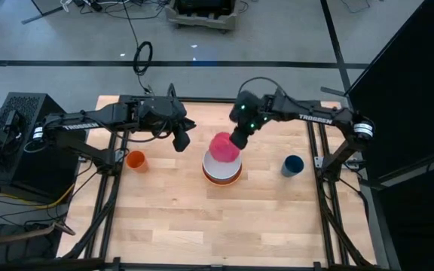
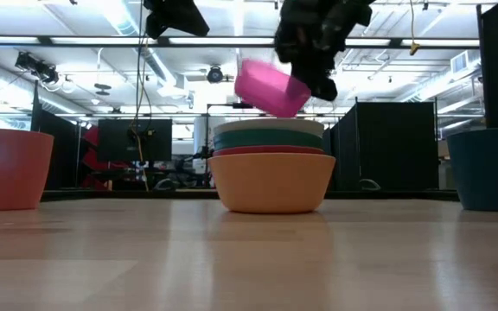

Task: Nest bowls inside each other
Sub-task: Stack the red bowl on top of the white bowl, then move the orange cup on the left side of the stacked bowls

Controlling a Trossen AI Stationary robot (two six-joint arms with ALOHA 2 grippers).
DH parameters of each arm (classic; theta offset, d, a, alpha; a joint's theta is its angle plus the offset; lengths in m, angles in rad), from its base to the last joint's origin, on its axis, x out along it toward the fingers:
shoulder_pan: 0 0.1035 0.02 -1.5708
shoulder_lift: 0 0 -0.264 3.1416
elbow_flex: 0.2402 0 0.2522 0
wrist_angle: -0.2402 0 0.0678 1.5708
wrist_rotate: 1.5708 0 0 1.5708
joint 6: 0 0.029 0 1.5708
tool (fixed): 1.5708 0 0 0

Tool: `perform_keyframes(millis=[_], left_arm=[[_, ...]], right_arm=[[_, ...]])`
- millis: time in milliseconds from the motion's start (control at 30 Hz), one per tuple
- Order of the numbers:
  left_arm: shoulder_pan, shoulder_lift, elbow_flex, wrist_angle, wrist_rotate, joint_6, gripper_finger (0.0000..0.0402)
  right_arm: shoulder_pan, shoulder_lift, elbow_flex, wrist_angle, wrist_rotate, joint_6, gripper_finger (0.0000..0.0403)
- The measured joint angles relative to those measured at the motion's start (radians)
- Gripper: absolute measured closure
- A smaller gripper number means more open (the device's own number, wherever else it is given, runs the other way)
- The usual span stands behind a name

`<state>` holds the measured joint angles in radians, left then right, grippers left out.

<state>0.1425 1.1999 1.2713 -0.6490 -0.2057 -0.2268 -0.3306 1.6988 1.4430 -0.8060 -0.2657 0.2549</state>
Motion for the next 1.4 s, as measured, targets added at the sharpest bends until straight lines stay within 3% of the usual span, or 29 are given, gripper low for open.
perform_keyframes(millis=[233, 500, 1067, 1200, 1400], left_arm=[[0.000, 0.000, 0.000, -0.001, 0.000, 0.006, 0.0361], [0.000, 0.000, 0.000, -0.008, 0.000, -0.013, 0.0360], [0.000, -0.015, 0.000, -0.074, 0.071, -0.012, 0.0360], [-0.001, -0.061, 0.000, -0.094, 0.108, -0.009, 0.0363], [0.000, -0.196, 0.000, -0.142, 0.062, -0.010, 0.0371]], right_arm=[[0.062, 0.051, 0.001, -0.068, 0.033, -0.005, 0.0403], [0.088, 0.068, 0.000, -0.060, -0.022, -0.022, 0.0397], [0.072, 0.043, 0.020, -0.023, 0.019, 0.005, 0.0277], [0.062, -0.026, 0.035, 0.059, 0.092, 0.003, 0.0274], [0.029, -0.195, 0.037, 0.182, 0.244, -0.074, 0.0314]])
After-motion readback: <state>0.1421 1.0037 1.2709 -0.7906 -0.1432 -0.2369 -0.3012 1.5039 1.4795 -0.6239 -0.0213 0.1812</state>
